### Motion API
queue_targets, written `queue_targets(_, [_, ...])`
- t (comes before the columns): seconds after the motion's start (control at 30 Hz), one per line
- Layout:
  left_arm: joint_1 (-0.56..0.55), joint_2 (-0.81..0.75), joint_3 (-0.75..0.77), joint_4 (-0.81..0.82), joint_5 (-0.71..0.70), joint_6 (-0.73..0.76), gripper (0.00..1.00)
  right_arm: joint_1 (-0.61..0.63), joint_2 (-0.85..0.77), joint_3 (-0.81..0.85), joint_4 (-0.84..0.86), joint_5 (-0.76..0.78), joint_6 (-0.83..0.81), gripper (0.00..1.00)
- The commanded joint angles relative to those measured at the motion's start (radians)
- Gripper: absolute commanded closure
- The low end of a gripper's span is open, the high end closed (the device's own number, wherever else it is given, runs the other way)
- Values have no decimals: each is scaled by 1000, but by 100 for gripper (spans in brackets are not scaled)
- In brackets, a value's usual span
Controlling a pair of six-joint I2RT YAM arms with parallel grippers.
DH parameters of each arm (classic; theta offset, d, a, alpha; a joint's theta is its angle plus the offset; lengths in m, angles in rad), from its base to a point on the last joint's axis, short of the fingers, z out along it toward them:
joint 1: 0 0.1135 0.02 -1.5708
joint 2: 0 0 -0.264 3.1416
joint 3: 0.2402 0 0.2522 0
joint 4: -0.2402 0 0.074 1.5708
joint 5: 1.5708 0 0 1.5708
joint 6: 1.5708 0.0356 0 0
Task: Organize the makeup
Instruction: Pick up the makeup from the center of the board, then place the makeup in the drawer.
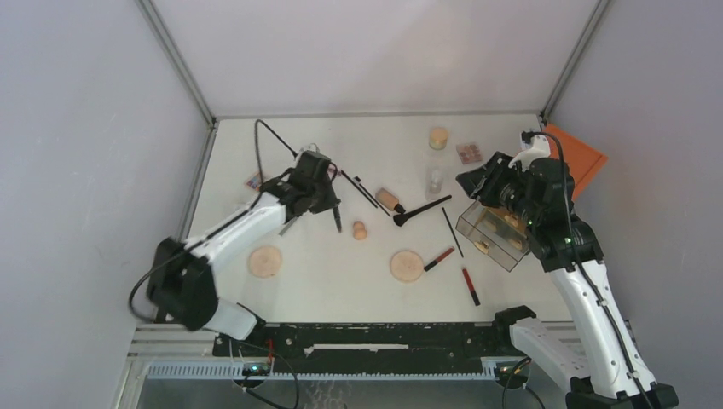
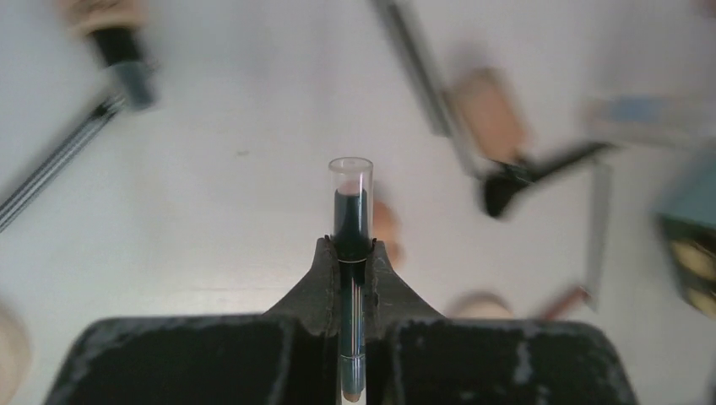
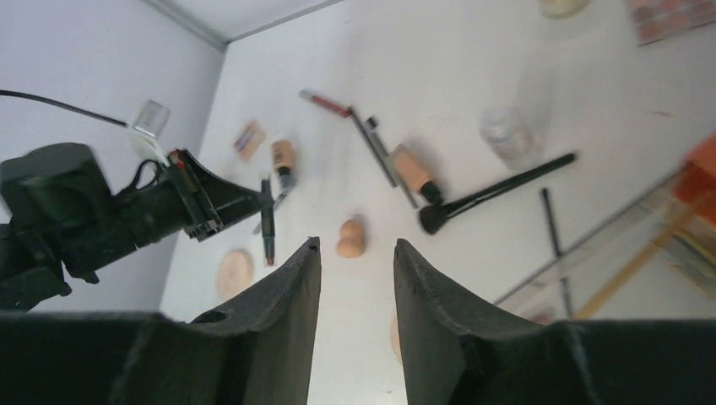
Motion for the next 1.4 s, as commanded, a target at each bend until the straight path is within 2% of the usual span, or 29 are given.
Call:
queue_targets(0.0, [-5, -249, -102, 353, 364, 207, 100, 37, 48, 12, 102, -162, 79, 54])
queue_targets(0.13, [-4, -322, -104, 482, 535, 177, 100, 139, 82, 12, 152, -186, 81, 47])
queue_targets(0.23, [-4, -339, -88, 524, 565, 116, 100, 219, 125, 12, 182, -201, 90, 43])
queue_targets(0.4, [-4, -338, -80, 604, 611, 7, 100, 350, 191, -10, 275, -128, 90, 36])
queue_targets(0.6, [-4, -339, -113, 691, 655, -73, 100, 377, 288, -30, 421, -183, 143, 35])
queue_targets(0.93, [-6, -343, -126, 697, 661, -74, 100, 395, 420, -30, 624, -336, 223, 38])
queue_targets(1.1, [-5, -341, -128, 699, 663, -72, 100, 396, 443, -30, 656, -359, 253, 46])
queue_targets(1.13, [-5, -339, -129, 699, 666, -69, 100, 396, 443, -30, 650, -352, 252, 50])
queue_targets(1.2, [-5, -333, -127, 702, 680, -67, 100, 396, 442, -30, 636, -344, 246, 67])
queue_targets(1.27, [-4, -327, -122, 697, 690, -63, 98, 393, 434, -30, 622, -336, 246, 90])
queue_targets(1.3, [-5, -323, -117, 683, 686, -56, 87, 390, 426, -30, 604, -322, 250, 100])
queue_targets(1.37, [-4, -320, -101, 625, 663, -21, 52, 376, 398, -29, 540, -291, 253, 100])
